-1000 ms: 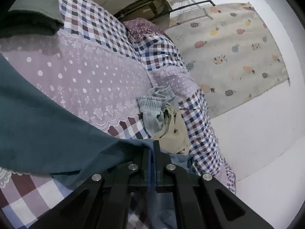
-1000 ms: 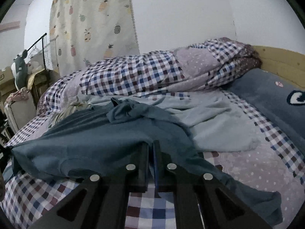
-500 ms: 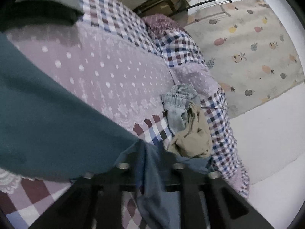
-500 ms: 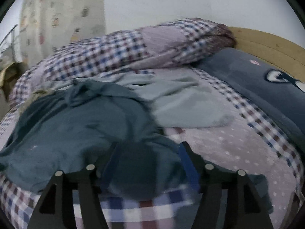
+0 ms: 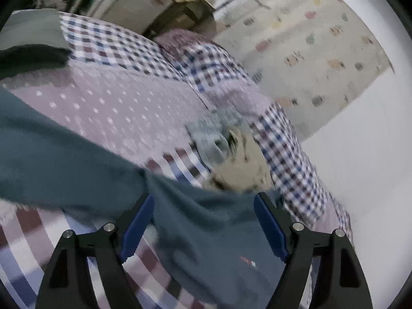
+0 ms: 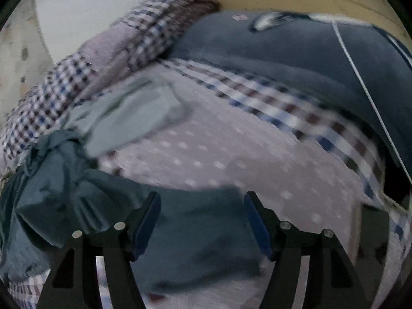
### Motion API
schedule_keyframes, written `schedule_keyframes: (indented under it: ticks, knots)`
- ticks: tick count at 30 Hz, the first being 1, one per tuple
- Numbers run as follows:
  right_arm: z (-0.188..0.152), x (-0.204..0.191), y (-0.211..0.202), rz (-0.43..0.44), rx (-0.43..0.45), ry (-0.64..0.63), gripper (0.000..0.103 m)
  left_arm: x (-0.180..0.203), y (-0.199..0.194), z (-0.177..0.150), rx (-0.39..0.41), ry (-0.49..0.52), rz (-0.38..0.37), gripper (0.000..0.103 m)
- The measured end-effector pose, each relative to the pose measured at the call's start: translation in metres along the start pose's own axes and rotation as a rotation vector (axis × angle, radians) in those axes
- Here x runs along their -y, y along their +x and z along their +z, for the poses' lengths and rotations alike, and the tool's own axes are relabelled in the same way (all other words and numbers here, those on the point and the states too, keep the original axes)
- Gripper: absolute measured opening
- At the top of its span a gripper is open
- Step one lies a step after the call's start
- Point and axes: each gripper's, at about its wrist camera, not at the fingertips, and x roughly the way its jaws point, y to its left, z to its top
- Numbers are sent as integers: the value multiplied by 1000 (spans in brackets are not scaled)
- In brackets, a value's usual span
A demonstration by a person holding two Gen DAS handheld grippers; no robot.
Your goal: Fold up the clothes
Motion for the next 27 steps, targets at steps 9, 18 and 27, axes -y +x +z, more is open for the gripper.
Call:
schedule_keyframes:
  ticks: [9, 18, 27]
  knots:
    - [-24, -5, 6, 69, -94, -71, 8, 30, -9, -67, -205, 71, -131, 83]
    - [-96, -117, -61, 566, -181, -339, 4, 78, -16, -172, -643, 140, -392, 83]
    - [-207, -209, -155, 976, -262, -719, 4, 95, -20, -240, -1021, 88, -565, 83]
